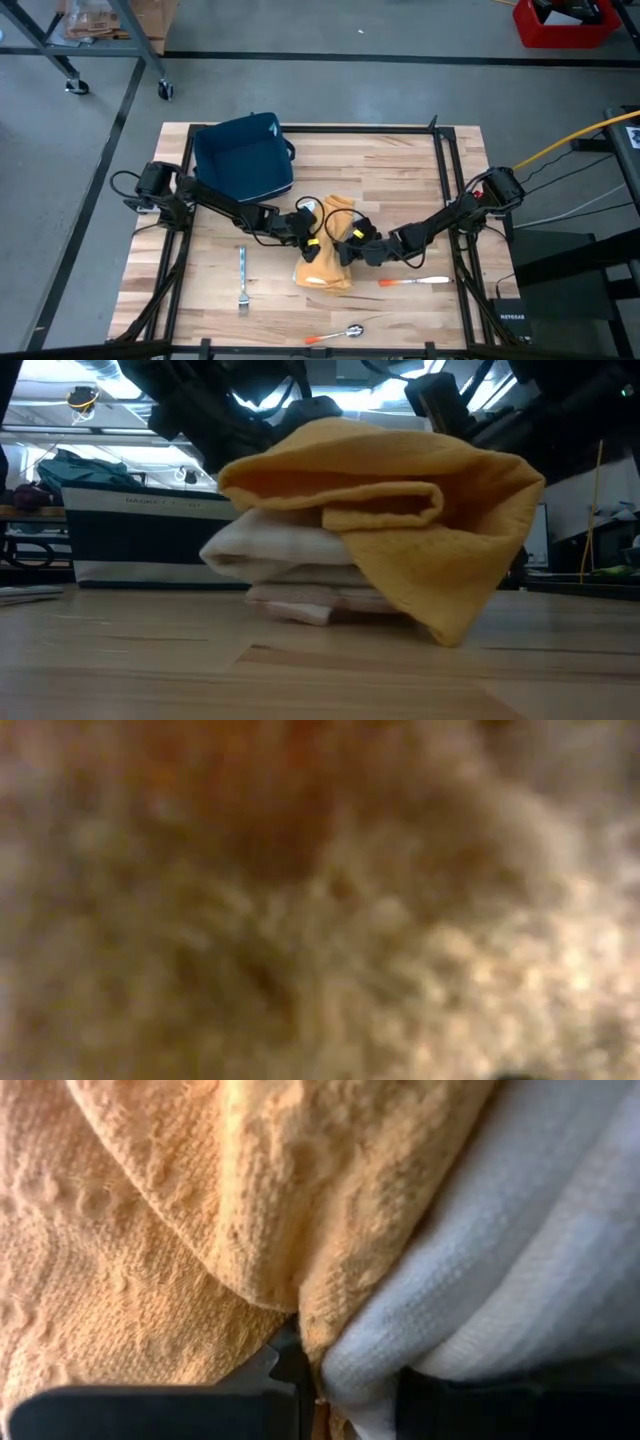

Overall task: Fold towel
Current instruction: Put the stacked towels into the blue laundry organizer

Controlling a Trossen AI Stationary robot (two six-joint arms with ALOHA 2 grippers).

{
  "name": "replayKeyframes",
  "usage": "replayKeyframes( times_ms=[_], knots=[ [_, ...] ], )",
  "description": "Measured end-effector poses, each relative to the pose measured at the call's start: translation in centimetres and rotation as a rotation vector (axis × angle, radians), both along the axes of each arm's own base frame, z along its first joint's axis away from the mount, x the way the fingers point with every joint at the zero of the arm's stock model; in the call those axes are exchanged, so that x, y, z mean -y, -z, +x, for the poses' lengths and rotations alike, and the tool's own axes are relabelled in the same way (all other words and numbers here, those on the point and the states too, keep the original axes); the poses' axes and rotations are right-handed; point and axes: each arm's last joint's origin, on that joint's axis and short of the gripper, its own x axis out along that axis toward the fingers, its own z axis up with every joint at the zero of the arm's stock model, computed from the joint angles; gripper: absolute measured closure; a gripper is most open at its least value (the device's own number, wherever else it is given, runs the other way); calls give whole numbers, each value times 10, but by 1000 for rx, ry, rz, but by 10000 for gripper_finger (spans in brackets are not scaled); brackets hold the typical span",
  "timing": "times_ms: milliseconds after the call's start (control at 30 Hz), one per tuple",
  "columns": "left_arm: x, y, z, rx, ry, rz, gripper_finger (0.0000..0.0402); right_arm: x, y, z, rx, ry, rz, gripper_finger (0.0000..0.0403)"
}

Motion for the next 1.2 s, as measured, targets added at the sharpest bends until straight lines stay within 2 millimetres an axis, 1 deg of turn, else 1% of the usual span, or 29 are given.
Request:
replayKeyframes(
  times_ms=[133,333,400,467,567,700,833,933,1033,1200],
  knots=[
    [1,0,-1,-11,3,2,367,-2,-6,5,-17,-18,-49,315],
    [1,-1,-1,-11,-21,-29,366,-2,-7,6,-56,-6,-23,315],
    [-1,-1,0,-5,-59,-69,355,-1,-5,3,-89,25,15,315],
    [-4,0,-1,-45,-121,-111,340,1,-1,1,-122,50,47,313],
    [-8,3,-4,-98,-177,-145,317,2,3,-1,-174,24,36,297],
    [-7,3,-3,-87,-136,-106,286,0,2,0,-172,-35,8,257],
    [-7,3,-3,-92,-121,-89,256,-1,3,-1,-180,-53,45,209],
    [-8,5,-5,-116,-127,-81,239,-2,3,-1,-178,-32,97,186],
    [-8,6,-6,-128,-130,-77,229,-2,2,-2,-178,-28,139,180],
    [-8,6,-7,-135,-133,-74,227,-2,-5,-6,-195,-37,199,194]
  ],
)
